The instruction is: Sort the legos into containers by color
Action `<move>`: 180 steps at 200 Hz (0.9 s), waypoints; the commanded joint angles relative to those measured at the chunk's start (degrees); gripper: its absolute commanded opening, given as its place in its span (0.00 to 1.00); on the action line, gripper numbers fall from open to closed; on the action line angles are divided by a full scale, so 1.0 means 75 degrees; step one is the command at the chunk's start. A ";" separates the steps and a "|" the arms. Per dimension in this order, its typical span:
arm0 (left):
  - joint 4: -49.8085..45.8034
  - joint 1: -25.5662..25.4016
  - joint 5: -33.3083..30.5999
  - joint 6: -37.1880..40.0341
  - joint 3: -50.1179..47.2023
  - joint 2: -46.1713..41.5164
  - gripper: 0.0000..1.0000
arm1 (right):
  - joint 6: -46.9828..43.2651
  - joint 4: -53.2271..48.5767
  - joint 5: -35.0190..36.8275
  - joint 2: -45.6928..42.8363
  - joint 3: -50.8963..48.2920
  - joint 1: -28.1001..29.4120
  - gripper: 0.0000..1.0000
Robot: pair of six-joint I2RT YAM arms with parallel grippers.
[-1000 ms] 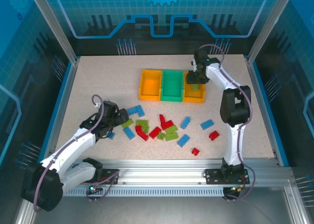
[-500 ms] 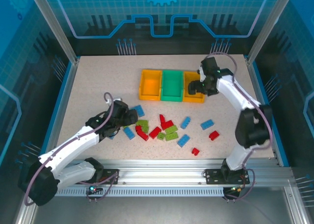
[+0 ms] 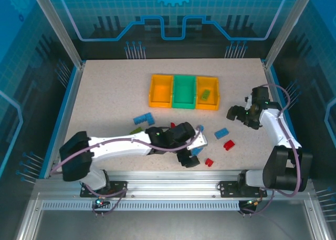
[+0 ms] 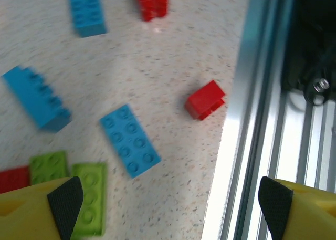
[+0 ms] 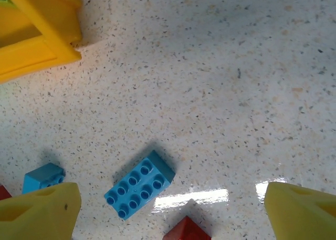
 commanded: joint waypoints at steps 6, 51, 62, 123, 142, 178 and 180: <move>-0.0572 -0.0237 0.0927 0.1945 0.0690 0.0695 0.89 | 0.0110 -0.0155 -0.0452 -0.0426 -0.0234 -0.0387 0.92; -0.0562 -0.0317 0.1273 0.3024 0.1261 0.1848 0.85 | 0.0101 -0.0067 -0.0550 -0.0579 -0.0508 -0.0646 0.92; -0.0414 -0.0347 0.1345 0.3102 0.1411 0.2055 0.85 | 0.0111 -0.0060 -0.0550 -0.0550 -0.0514 -0.0646 0.92; 0.0035 -0.0409 0.1627 0.3630 0.1938 0.2955 0.82 | 0.0121 -0.0003 -0.0514 -0.0514 -0.0841 -0.0704 0.92; 0.0033 -0.0420 0.1654 0.3674 0.2130 0.3237 0.81 | 0.0131 -0.0003 -0.0549 -0.0448 -0.0843 -0.0714 0.92; 0.0180 -0.0410 0.1419 0.3657 0.2279 0.3577 0.79 | 0.0123 -0.0008 -0.0585 -0.0469 -0.0898 -0.0717 0.92; 0.0184 -0.0409 0.1412 0.3666 0.2288 0.3604 0.79 | 0.0123 -0.0013 -0.0585 -0.0467 -0.0900 -0.0714 0.92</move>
